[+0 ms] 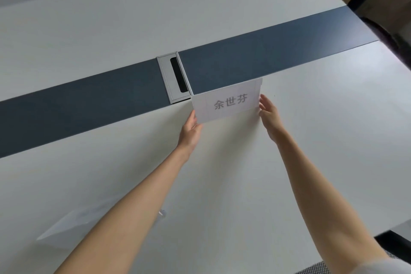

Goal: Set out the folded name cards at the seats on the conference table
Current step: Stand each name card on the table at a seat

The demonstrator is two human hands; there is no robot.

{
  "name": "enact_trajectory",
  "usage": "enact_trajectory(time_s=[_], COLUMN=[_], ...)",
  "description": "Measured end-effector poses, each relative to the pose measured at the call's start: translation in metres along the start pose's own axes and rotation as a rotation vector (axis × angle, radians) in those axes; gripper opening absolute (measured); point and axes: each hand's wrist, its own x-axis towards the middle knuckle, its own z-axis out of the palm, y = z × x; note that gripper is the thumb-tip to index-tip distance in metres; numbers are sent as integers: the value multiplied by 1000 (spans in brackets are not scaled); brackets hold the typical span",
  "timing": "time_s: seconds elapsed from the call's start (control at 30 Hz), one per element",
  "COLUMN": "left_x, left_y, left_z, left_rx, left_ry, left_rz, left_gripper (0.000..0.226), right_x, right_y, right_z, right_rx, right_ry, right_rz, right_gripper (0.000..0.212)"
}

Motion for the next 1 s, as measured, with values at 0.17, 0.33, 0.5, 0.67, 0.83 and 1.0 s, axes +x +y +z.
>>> enact_trajectory(time_s=[0.17, 0.33, 0.5, 0.67, 0.83, 1.0], left_x=[7, -6, -57, -129, -201, -228], left_y=[-1, -3, 20, 16, -44, -114], left_z=[-3, -19, -54, -130, -210, -254], left_rx=[9, 41, 1, 56, 210, 245], left_ry=[-20, 67, 42, 195, 592, 765], left_rz=[-54, -152, 2, 202, 242, 87], left_gripper=[54, 50, 29, 24, 23, 29], right_x=[6, -35, -113, -197, -253, -263], right_y=[8, 5, 21, 39, 40, 40], right_z=[-1, 12, 57, 118, 169, 196], right_rx=[-51, -37, -18, -75, -195, -239], right_ry=[-15, 121, -65, -333, -426, -329], right_rz=[3, 46, -7, -34, -88, -156], right_gripper=[68, 56, 47, 43, 34, 35])
